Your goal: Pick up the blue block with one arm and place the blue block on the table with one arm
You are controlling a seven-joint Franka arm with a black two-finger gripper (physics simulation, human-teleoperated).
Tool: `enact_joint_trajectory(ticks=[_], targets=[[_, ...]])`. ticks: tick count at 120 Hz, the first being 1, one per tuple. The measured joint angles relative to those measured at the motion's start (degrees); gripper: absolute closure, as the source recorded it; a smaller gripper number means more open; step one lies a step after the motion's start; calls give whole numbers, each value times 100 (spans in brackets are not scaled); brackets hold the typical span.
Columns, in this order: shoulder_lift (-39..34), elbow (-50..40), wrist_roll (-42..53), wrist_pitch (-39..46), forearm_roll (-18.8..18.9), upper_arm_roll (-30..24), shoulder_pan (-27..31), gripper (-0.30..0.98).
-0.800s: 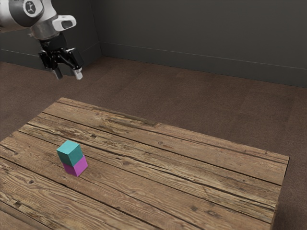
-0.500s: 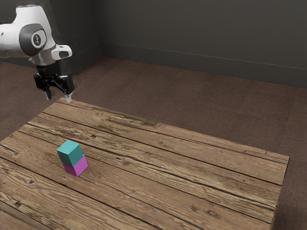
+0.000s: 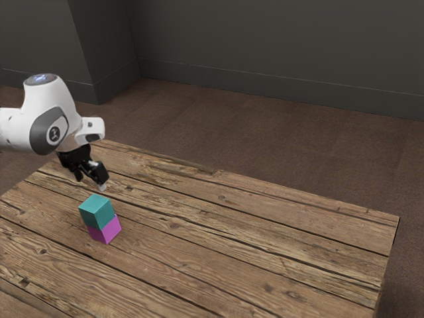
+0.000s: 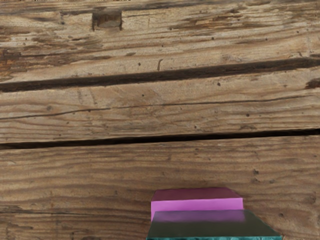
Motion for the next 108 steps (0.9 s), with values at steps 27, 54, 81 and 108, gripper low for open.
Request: enact_joint_trajectory(ticks=[27, 54, 81, 108], targets=[[-96, -307, 21, 321, 12, -113, 243, 4], [-144, -532, 12, 417, -31, -274, 131, 5], [-222, -709, -24, 435, -106, -285, 111, 5], [-183, -757, -48, 440, -199, -281, 127, 5]])
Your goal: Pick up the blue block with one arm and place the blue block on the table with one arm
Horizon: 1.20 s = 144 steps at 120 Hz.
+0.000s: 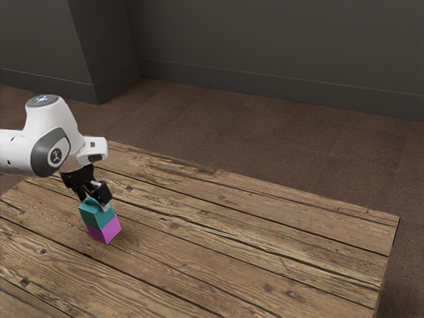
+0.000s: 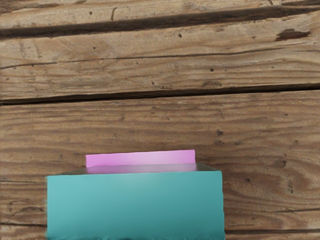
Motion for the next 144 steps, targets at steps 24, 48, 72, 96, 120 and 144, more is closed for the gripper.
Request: enact_joint_trajectory(ticks=[24, 48, 72, 96, 120, 144], targets=[[77, 6, -13, 20, -17, 5, 42, 5], [144, 11, -22, 41, -20, 5, 79, 5], [308, 34, -29, 56, -25, 18, 93, 5], [410, 45, -37, 82, -80, 22, 103, 21], [413, 45, -111, 116, -88, 15, 106, 29], [339, 56, -203, 121, -61, 38, 83, 32]])
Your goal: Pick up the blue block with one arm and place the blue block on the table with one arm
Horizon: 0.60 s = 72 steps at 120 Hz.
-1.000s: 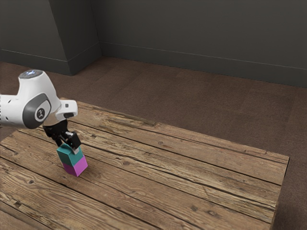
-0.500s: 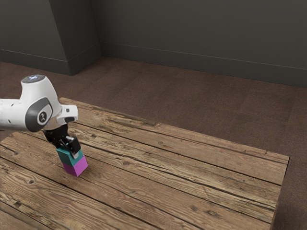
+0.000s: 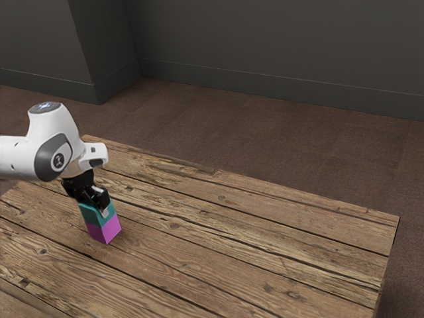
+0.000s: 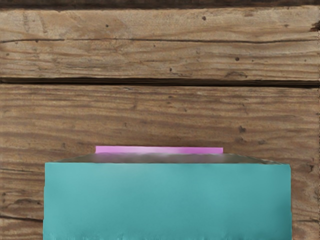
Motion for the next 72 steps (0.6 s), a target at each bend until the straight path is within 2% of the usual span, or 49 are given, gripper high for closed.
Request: enact_joint_trajectory(ticks=[27, 56, 72], targets=[[-154, 78, -102, -37, 15, -70, -5, 32], [-224, 54, -455, -43, -7, -1010, -297, 32], [-261, -70, -672, -48, -155, -1243, -167, 32]])
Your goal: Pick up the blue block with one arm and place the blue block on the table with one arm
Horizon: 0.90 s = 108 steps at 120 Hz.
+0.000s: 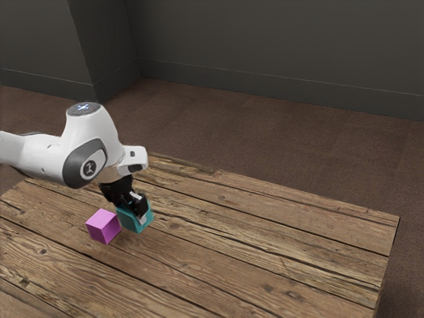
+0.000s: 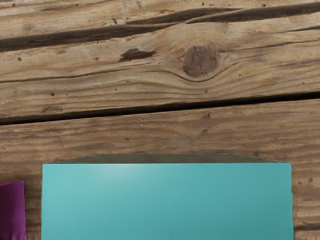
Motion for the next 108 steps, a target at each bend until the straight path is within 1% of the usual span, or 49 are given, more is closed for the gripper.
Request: enact_joint_trajectory(ticks=[12, 28, 45, 65, 69, 75, 79, 91, 97, 102, 108], targets=[[110, -25, -131, 5, -64, -30, 18, 32], [250, -37, -269, -1, -103, -39, -236, 30], [285, -31, -324, -17, -155, -38, -382, 19], [275, 80, -370, -32, -175, -27, -326, 10], [272, 302, -380, -94, -176, -17, -300, 9], [305, 1025, -399, -406, -182, 11, -267, 8], [335, 1558, -416, -667, -183, 120, -337, 7], [405, 2989, -458, -1559, -188, 642, -739, 5], [410, 3650, -472, -2105, -189, 1053, -1086, 5], [394, 3981, -478, -2542, -191, 1368, -1347, 4], [343, 4136, -461, -2996, -222, 1719, -1626, 4]])
